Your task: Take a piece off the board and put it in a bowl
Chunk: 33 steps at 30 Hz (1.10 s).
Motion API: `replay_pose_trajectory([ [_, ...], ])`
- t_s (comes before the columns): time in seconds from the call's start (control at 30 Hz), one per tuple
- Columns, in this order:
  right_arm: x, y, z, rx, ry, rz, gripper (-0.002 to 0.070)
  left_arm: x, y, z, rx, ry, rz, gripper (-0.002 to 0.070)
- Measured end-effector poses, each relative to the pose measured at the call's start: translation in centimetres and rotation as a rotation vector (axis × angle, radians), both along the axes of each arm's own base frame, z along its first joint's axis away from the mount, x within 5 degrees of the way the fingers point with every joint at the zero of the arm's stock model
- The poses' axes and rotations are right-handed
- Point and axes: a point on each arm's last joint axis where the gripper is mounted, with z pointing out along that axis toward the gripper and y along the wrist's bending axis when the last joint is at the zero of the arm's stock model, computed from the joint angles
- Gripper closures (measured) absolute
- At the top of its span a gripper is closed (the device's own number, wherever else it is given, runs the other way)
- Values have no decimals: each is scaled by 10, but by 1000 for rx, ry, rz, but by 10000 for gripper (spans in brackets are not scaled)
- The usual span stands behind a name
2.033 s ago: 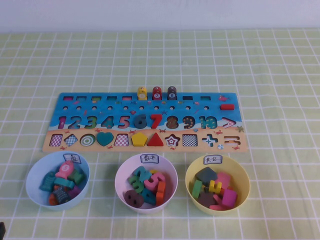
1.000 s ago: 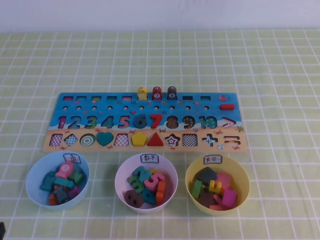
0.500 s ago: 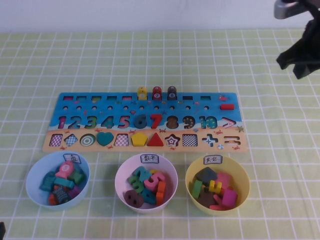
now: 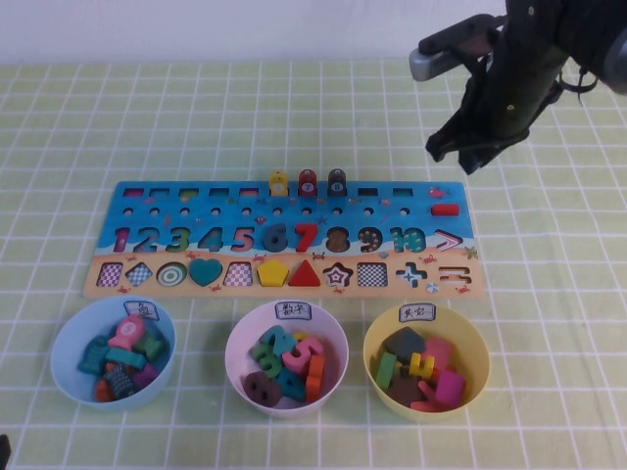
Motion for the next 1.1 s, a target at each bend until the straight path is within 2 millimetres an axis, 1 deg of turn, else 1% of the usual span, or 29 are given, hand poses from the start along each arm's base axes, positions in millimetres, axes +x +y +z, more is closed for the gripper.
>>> replay_pose_trajectory([
  [0.07,3,5,-8,18,17,4,496,0,0,0,0,0,0,680],
  [0.13,6,10,-14,43,35,-9,362,0,0,0,0,0,0,680],
  [0.2,8,12,-19,60,48,-43,272,0,0,0,0,0,0,680],
  [0.23,9,14,-22,62,53,-55,245,0,0,0,0,0,0,680],
  [0.3,10,14,-25,65,59,-68,232,0,0,0,0,0,0,680],
  [0.37,13,15,-28,67,60,-76,236,0,0,0,0,0,0,680],
  [0.53,21,18,-44,67,80,-100,242,0,0,0,0,0,0,680],
  [0.83,35,23,-62,67,78,-121,238,0,0,0,0,0,0,680],
  [1.1,40,20,-71,20,65,-150,237,0,0,0,0,0,0,680],
])
